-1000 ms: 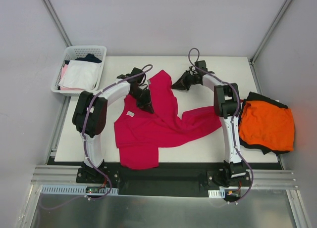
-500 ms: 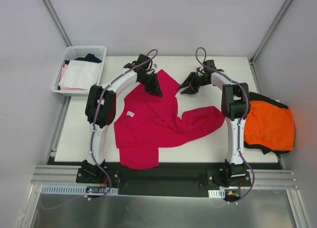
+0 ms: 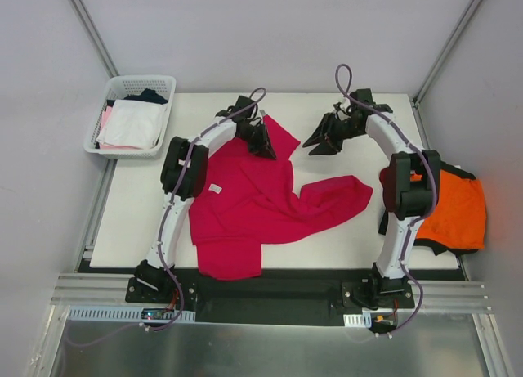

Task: Fold and stack the t-shirts
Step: Flatten the tshirt out

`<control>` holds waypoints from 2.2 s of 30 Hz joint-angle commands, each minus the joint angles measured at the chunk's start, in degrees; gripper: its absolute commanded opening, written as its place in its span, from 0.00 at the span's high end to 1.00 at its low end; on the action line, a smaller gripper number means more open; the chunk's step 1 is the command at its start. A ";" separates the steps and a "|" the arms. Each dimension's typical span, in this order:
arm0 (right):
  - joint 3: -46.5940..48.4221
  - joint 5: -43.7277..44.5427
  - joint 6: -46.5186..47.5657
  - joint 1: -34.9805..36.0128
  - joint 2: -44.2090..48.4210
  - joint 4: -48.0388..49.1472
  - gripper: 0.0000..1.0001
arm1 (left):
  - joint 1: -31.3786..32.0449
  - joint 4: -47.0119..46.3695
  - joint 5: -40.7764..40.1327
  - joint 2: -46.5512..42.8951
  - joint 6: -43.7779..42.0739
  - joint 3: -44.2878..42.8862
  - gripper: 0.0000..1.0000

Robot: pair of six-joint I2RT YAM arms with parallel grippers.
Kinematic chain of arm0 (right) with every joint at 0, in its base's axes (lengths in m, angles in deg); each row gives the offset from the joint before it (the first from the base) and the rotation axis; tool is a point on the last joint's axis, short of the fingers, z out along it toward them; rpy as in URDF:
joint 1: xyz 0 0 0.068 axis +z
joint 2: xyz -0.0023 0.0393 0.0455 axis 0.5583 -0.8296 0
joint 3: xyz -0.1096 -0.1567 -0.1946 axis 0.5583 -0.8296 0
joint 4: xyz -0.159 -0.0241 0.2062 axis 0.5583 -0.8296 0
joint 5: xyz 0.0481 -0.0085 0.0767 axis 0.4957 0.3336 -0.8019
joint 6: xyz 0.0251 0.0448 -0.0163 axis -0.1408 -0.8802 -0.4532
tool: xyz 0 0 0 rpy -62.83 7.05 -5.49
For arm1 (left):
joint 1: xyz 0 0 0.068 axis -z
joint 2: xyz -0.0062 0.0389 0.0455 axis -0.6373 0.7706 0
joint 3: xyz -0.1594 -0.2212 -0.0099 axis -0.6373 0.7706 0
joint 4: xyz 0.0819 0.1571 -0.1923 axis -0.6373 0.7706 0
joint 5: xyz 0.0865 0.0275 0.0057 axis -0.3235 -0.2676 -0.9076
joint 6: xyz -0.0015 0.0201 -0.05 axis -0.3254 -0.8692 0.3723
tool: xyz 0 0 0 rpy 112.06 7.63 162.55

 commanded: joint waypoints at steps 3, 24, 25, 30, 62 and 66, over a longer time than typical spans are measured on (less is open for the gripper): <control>-4.04 -1.74 1.92 1.32 5.52 -4.07 0.57 | -4.39 -3.16 1.15 1.35 1.47 -2.26 0.89; -10.63 0.97 3.75 5.28 4.55 -3.45 0.58 | -14.94 3.69 -24.51 -9.10 1.12 11.19 0.88; -11.16 1.24 4.28 5.02 4.90 -3.97 0.59 | -15.29 4.04 -26.17 -9.28 1.47 11.28 0.88; -17.04 4.14 5.87 2.21 9.64 -6.00 0.59 | -16.17 5.89 -28.82 -10.51 2.26 11.28 0.88; -5.72 37.10 1.84 -1.14 0.86 -10.13 0.99 | -16.87 7.03 -21.97 -8.58 1.56 8.20 0.88; -6.94 39.99 1.04 0.53 1.91 -10.92 0.99 | -16.87 7.04 -21.97 -8.40 1.21 8.20 0.88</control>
